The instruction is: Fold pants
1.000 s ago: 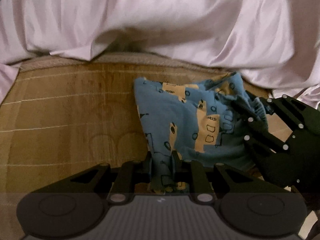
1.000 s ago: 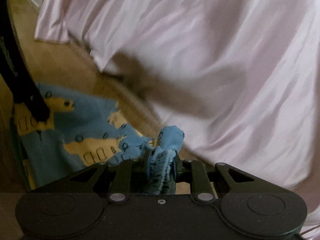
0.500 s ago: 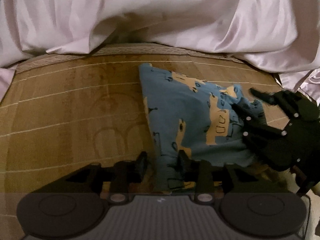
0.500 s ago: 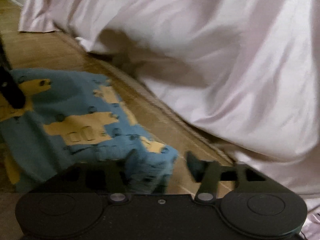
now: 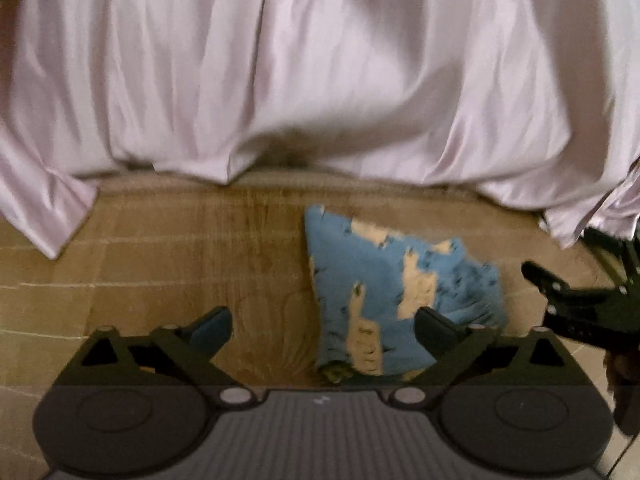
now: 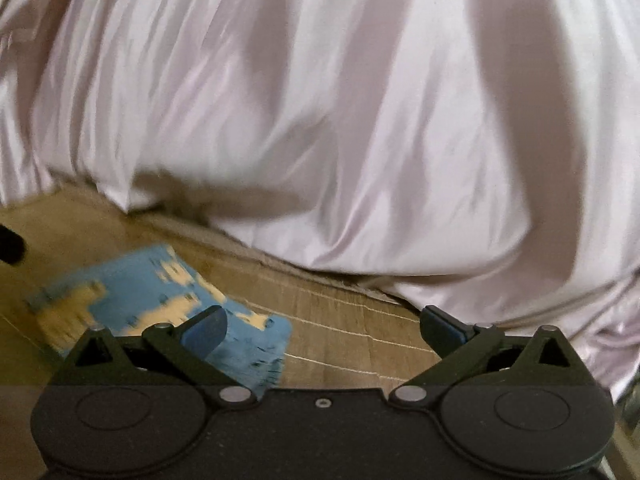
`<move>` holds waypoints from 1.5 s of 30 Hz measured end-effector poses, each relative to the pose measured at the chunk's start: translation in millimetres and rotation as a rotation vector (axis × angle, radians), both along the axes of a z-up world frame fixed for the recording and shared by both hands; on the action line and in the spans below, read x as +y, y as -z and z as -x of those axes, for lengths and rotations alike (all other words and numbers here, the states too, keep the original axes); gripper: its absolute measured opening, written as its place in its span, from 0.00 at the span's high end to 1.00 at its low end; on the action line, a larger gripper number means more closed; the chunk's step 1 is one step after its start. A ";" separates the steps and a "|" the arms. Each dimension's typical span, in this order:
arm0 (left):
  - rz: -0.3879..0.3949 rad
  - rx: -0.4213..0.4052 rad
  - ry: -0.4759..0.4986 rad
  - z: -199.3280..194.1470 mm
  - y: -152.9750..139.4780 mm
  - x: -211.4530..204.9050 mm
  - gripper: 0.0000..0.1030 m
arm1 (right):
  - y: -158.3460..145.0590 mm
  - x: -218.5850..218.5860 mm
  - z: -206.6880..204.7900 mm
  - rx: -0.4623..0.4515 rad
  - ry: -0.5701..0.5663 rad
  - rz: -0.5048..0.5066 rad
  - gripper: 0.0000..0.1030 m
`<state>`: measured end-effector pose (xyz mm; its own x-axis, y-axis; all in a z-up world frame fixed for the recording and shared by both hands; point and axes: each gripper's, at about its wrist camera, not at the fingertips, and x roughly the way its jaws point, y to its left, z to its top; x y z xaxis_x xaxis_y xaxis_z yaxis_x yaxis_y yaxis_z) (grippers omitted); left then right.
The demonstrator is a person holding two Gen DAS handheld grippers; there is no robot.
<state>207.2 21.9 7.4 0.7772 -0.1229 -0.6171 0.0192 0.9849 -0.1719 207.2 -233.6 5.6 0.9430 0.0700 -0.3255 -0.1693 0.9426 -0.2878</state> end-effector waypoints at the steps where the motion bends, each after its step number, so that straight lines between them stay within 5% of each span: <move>1: 0.001 -0.027 -0.011 9.3 -6.0 -2.9 0.00 | -7.5 -1.4 12.4 -0.003 0.001 -0.035 0.01; 9: -0.037 -0.126 -0.008 71.6 -34.3 -27.5 0.00 | -44.9 -8.8 100.8 -0.042 0.022 -0.200 0.01; 20: -0.111 -0.217 0.016 135.0 -39.2 -48.0 0.00 | -49.8 -19.2 177.6 -0.075 0.072 -0.297 0.01; 32: -0.102 -0.202 0.007 144.2 -28.4 -46.7 0.00 | -36.4 -17.9 208.2 -0.030 0.095 -0.325 0.01; 38: -0.099 -0.183 0.004 141.6 -14.8 -41.6 0.00 | -18.5 -9.4 202.4 -0.046 0.049 -0.295 0.01; 45: -0.090 -0.174 -0.035 140.3 7.9 -31.7 0.00 | 8.9 -2.6 181.5 0.041 0.032 -0.318 0.01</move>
<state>66.9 -9.8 -0.5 0.8758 -0.0445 -0.4807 0.0065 0.9967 -0.0805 25.7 -236.2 -3.3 0.9330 0.1445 -0.3297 -0.1430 0.9893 0.0289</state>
